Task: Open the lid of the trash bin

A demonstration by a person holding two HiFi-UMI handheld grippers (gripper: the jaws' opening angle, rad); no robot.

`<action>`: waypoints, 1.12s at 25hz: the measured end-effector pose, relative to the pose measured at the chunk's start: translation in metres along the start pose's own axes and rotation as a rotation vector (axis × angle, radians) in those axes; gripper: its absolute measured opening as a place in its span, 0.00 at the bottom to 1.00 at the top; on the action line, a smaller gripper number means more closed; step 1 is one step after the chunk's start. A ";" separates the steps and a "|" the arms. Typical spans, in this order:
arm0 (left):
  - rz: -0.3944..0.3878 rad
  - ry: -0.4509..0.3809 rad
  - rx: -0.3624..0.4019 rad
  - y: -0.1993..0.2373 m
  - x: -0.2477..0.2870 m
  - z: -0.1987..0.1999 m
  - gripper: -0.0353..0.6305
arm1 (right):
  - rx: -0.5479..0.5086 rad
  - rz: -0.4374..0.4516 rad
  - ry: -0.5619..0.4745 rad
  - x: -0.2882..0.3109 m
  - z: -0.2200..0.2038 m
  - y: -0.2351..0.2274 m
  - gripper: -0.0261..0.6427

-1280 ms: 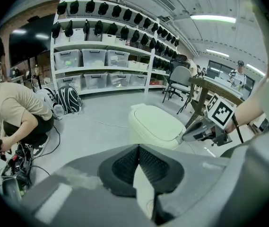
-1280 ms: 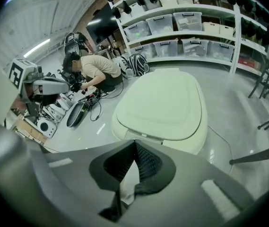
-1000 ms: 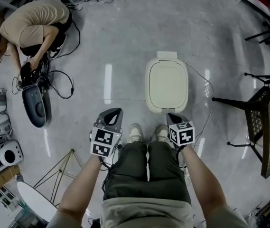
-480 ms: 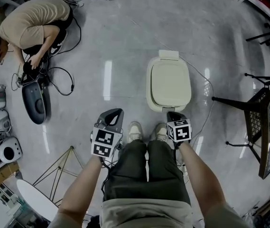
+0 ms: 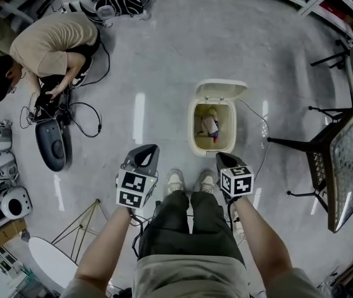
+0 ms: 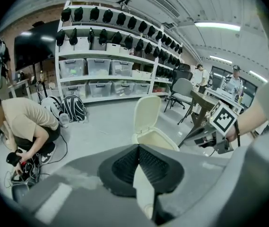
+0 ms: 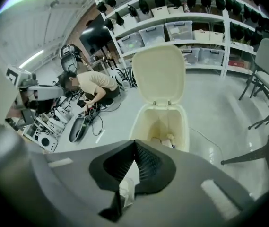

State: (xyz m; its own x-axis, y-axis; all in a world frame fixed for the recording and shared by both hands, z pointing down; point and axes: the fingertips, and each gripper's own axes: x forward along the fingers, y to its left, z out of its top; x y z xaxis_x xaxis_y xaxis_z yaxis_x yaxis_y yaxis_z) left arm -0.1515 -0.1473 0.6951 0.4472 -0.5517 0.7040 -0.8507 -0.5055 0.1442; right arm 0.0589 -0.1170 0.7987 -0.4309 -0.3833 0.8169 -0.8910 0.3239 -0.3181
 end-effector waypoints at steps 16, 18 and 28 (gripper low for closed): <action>0.038 -0.315 0.118 -0.031 -0.164 0.249 0.06 | -0.137 0.105 -0.425 -0.269 0.240 0.092 0.04; 0.050 -0.360 0.141 -0.033 -0.184 0.275 0.06 | -0.158 0.109 -0.481 -0.301 0.263 0.105 0.04; 0.037 -0.530 0.255 -0.095 -0.277 0.352 0.06 | -0.323 0.102 -0.738 -0.458 0.317 0.163 0.04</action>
State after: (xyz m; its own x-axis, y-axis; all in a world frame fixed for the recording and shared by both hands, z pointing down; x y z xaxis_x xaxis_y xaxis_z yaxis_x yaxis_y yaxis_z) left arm -0.0974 -0.1804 0.2418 0.5513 -0.7953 0.2522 -0.8045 -0.5868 -0.0917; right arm 0.0657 -0.1633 0.2205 -0.5912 -0.7736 0.2282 -0.8058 0.5783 -0.1272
